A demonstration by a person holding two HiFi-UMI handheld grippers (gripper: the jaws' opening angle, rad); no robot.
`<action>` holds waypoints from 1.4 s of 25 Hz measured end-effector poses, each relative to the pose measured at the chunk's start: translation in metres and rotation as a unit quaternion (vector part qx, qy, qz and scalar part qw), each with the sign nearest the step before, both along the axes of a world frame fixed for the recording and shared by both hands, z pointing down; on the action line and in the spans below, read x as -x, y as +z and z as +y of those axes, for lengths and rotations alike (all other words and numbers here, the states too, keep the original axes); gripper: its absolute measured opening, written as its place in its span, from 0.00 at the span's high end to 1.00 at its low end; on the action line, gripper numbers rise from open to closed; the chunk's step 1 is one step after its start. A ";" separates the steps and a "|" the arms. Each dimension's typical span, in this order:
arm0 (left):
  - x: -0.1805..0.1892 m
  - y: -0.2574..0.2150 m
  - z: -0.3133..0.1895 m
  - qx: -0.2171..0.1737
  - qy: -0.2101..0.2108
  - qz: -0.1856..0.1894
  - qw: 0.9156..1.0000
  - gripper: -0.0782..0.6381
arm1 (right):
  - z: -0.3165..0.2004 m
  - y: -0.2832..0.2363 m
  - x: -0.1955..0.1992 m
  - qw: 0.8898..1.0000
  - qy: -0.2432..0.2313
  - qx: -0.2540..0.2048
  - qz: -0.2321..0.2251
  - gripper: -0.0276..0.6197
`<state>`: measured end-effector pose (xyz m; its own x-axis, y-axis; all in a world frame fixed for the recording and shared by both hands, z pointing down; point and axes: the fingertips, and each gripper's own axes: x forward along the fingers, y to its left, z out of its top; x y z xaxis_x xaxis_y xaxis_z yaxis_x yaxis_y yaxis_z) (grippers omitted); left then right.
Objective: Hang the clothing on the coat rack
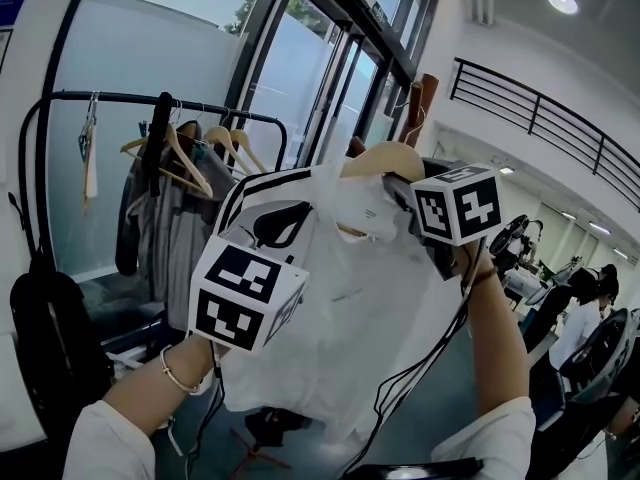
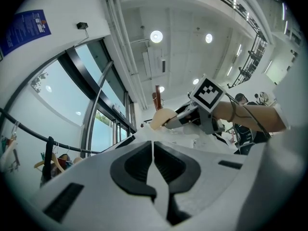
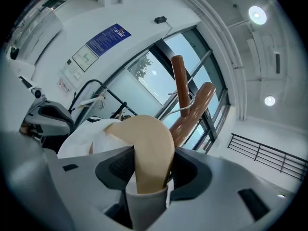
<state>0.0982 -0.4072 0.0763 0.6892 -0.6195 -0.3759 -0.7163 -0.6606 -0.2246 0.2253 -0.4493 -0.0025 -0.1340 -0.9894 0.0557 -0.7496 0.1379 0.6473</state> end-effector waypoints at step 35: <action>-0.026 0.104 0.018 0.110 -0.031 0.006 0.993 0.88 | 0.103 0.043 -0.010 0.984 -0.092 -0.151 -0.028 0.55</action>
